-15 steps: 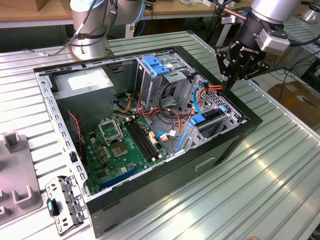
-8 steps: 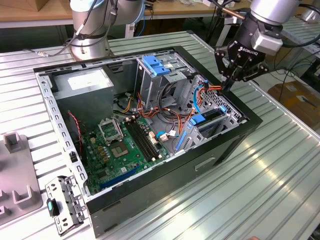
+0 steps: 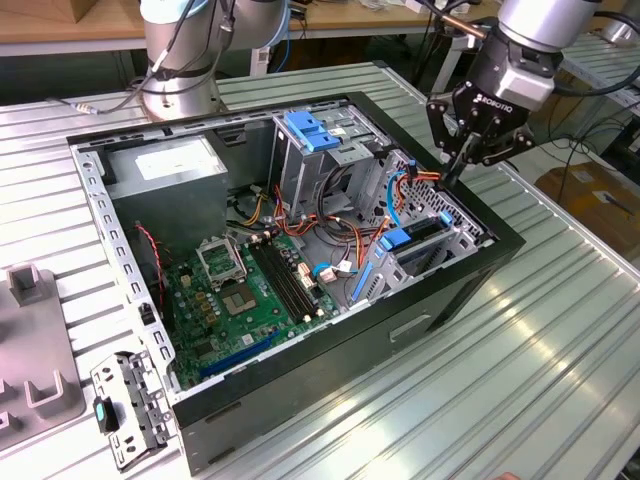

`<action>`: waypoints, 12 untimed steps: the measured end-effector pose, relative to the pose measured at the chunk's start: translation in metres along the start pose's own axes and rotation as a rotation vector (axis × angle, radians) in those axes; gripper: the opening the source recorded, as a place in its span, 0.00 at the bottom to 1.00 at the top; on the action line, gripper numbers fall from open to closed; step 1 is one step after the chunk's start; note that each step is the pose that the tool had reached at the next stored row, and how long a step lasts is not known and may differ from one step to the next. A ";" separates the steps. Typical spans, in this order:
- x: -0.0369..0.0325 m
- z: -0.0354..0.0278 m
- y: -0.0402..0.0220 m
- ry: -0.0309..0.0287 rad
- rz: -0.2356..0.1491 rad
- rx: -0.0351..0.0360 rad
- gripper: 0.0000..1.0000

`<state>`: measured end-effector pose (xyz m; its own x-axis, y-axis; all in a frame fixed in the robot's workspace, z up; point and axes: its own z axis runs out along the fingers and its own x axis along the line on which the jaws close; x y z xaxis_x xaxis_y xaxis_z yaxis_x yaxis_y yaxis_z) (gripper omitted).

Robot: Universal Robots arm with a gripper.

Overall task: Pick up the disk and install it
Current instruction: 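Insert the first disk wire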

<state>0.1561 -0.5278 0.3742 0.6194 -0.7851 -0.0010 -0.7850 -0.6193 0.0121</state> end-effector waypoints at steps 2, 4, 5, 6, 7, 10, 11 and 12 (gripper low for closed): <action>-0.0012 0.0000 0.0016 0.0001 0.000 -0.0001 0.18; -0.0019 0.0001 0.0025 0.0001 0.001 -0.0001 0.18; -0.0019 0.0002 0.0024 0.0002 0.013 -0.0001 0.18; -0.0020 0.0004 0.0025 -0.0001 0.027 -0.0001 0.18; -0.0020 0.0006 0.0025 -0.0003 0.044 -0.0001 0.18; -0.0020 0.0011 0.0025 -0.0009 0.093 0.0000 0.18; -0.0020 0.0015 0.0025 -0.0013 0.121 0.0001 0.18; -0.0020 0.0018 0.0025 -0.0017 0.147 0.0001 0.18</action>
<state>0.1529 -0.5278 0.3724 0.4975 -0.8675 -0.0009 -0.8674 -0.4975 0.0122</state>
